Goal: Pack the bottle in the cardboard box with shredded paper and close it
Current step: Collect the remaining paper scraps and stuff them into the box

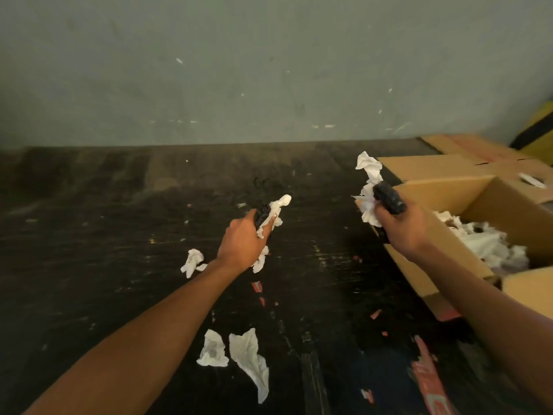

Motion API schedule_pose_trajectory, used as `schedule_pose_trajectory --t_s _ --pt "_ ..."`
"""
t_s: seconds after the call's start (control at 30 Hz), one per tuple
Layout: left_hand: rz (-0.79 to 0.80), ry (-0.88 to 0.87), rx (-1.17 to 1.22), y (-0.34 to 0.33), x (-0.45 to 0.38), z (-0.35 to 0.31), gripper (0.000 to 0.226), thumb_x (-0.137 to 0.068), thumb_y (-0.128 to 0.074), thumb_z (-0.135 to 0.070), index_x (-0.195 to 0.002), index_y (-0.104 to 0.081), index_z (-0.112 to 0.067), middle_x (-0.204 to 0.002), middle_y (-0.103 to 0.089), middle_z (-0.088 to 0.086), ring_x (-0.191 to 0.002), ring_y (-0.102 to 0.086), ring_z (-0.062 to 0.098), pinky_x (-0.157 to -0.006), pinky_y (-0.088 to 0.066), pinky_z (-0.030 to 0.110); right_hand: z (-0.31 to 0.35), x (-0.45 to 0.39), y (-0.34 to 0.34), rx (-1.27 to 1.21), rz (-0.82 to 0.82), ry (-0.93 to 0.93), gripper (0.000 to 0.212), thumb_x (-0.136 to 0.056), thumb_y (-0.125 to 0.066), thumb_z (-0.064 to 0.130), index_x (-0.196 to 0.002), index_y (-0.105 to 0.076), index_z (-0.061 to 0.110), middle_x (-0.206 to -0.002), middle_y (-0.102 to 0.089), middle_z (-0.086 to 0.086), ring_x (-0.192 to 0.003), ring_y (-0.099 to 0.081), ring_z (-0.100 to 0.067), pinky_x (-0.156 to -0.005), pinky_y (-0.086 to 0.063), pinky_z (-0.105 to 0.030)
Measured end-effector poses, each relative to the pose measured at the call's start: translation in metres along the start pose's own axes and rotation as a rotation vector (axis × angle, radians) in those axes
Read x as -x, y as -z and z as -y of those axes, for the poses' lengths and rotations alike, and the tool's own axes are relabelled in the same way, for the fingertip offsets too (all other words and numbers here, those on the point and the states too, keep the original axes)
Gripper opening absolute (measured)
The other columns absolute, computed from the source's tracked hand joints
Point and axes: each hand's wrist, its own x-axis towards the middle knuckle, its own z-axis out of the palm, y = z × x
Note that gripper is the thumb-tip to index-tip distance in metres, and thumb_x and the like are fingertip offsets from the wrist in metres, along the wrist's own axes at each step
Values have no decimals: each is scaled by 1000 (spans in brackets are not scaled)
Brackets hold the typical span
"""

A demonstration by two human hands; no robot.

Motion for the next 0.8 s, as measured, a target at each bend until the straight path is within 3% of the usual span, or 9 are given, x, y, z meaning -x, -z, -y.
schedule_pose_trajectory --t_s 0.1,0.37,0.5,0.67,0.8 --pt "6 -97 41 -22 -8 -43 49 -96 -45 -53 -123 -59 -16 -108 -69 10 -100 -66 27 -87 -54 38 -23 -12 52 23 -60 4 5 -93 -59 18 -93 -60 12 -68 -56 1 -60 -50 -11 -54 -41 -26" --pt "26 -243 48 -128 -39 -192 47 -97 -43 -53 -120 -59 -15 -96 -61 -2 -88 -61 14 -77 -50 29 -120 -59 197 156 -120 -100 7 -91 -60 21 -94 -59 15 -74 -62 -8 -63 -57 -20 -54 -42 -29" --pt "47 -189 43 -193 -56 -252 52 -94 -39 -61 -117 -61 -20 -102 -67 5 -92 -66 23 -86 -56 41 -165 -78 234 181 -44 -113 12 -90 -60 20 -102 -60 17 -78 -65 -7 -69 -61 -22 -57 -45 -31" --pt "95 -193 -2 -267 -63 -316 53 -96 -37 -60 -117 -61 -17 -106 -66 9 -97 -63 32 -81 -51 36 -209 -103 261 194 47 -104 16 -92 -59 19 -107 -57 23 -80 -64 -1 -69 -61 -15 -56 -44 -25" --pt "169 -138 -96 -309 -73 -342 52 -99 -37 -55 -121 -57 -13 -105 -64 11 -95 -62 34 -73 -44 33 -239 -133 269 279 105 -112 19 -92 -60 24 -111 -58 21 -95 -67 -4 -84 -63 -21 -74 -48 -33"
